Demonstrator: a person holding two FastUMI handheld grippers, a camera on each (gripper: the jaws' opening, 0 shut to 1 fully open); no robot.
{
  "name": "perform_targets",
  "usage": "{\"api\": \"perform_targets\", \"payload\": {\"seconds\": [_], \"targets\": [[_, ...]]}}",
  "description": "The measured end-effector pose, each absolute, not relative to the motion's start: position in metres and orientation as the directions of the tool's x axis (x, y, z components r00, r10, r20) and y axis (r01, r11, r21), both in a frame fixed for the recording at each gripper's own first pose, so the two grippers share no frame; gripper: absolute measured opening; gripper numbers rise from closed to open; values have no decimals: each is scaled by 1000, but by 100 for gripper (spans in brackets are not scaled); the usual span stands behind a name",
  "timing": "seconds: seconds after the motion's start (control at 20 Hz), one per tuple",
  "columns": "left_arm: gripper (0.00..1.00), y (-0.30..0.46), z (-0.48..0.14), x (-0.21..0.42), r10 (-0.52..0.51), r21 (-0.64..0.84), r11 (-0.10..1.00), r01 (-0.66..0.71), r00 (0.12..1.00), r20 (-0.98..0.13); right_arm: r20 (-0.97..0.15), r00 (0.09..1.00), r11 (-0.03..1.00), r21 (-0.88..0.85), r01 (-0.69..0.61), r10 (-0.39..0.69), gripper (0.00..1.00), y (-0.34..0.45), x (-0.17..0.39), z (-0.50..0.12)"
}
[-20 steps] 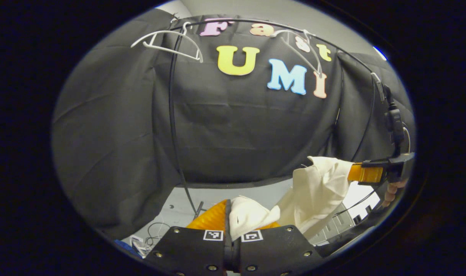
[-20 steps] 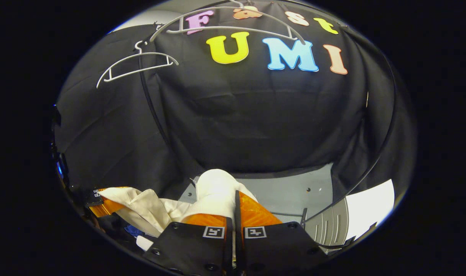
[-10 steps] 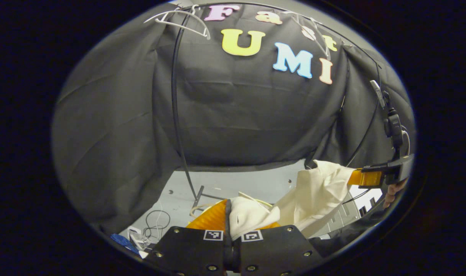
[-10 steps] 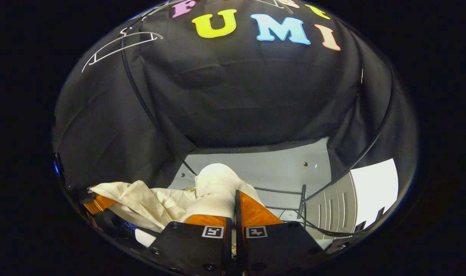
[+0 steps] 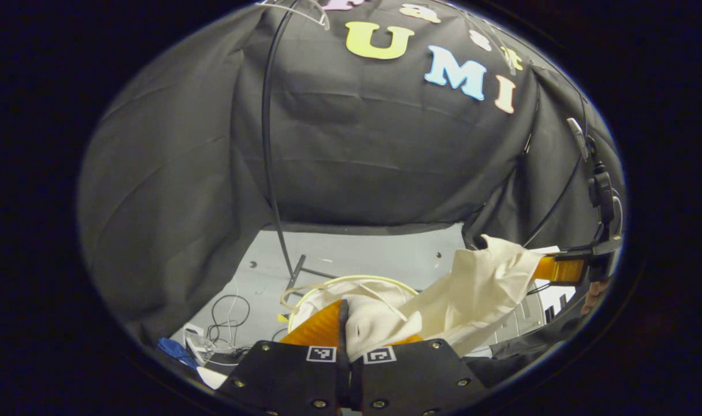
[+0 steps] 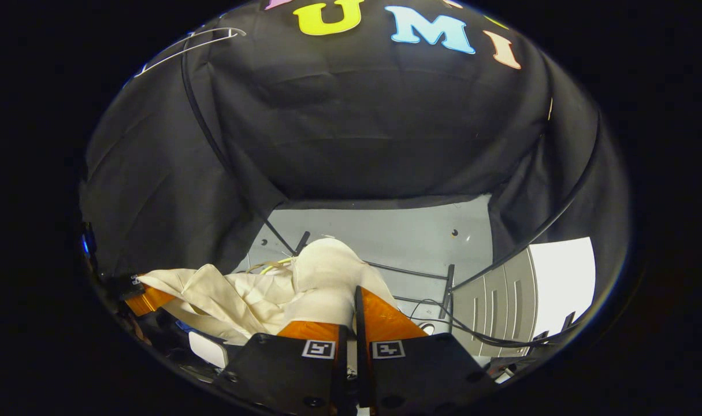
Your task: Grasp the clothes on the hanger with both hands and then place them into the laundry hamper below.
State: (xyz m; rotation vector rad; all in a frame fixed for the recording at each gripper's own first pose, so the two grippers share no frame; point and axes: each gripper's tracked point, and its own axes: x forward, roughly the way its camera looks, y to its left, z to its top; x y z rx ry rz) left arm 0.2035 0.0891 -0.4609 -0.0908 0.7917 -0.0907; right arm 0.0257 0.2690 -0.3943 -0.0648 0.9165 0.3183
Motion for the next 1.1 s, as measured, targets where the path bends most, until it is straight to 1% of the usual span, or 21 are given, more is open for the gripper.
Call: {"api": "perform_targets", "payload": {"seconds": [0.05,0.1,0.15,0.2,0.25,0.3,0.35,0.4,0.45,0.5,0.6,0.65,0.7,0.75,0.95,1.1], "targets": [[4,92,-461,200,-106,-108,993,41,694,-712,-787,564,952,94,-291,250,9,269,27,-395],[5,95,-462,201,-98,-100,994,37,690,-717,-791,558,953,99,-285,249,5,268,26,-395],[5,99,-461,200,-84,-94,995,24,689,-719,-801,547,956,103,-275,244,9,264,25,-395],[5,100,-460,199,-74,-96,995,7,690,-720,-804,543,958,114,-263,245,8,263,23,-395],[7,99,-459,199,-70,-104,995,-6,696,-714,-799,542,956,132,-263,260,10,267,23,-392],[8,98,-458,197,-70,-112,994,-13,700,-711,-796,549,955,120,-270,255,9,267,23,-391],[14,96,-460,197,-77,-119,993,-11,700,-710,-790,557,952,106,-287,256,19,266,22,-386],[30,93,-461,193,-84,-121,993,-4,696,-713,-791,555,948,96,-305,259,23,268,17,-388],[45,91,-462,191,-89,-122,993,1,691,-718,-792,555,947,88,-310,255,37,264,13,-387],[61,90,-463,189,-87,-120,993,-1,686,-723,-791,552,946,95,-311,262,40,259,6,-386],[93,92,-462,186,-72,-110,994,-14,676,-734,-793,543,946,125,-298,276,67,252,-4,-384],[96,93,-458,185,-68,-112,994,-21,678,-732,-790,551,950,125,-286,270,81,245,-2,-378],[96,92,-454,182,-65,-115,993,-29,679,-731,-782,563,953,126,-275,266,94,238,-2,-376],[96,91,-450,179,-61,-119,992,-39,682,-729,-776,576,957,123,-262,257,100,229,1,-369],[96,84,-426,169,-18,-99,992,-74,703,-711,-742,629,968,111,-227,232,98,197,17,-351],[96,76,-394,161,50,-35,994,-104,717,-695,-688,690,973,127,-193,226,98,167,29,-324]]}}
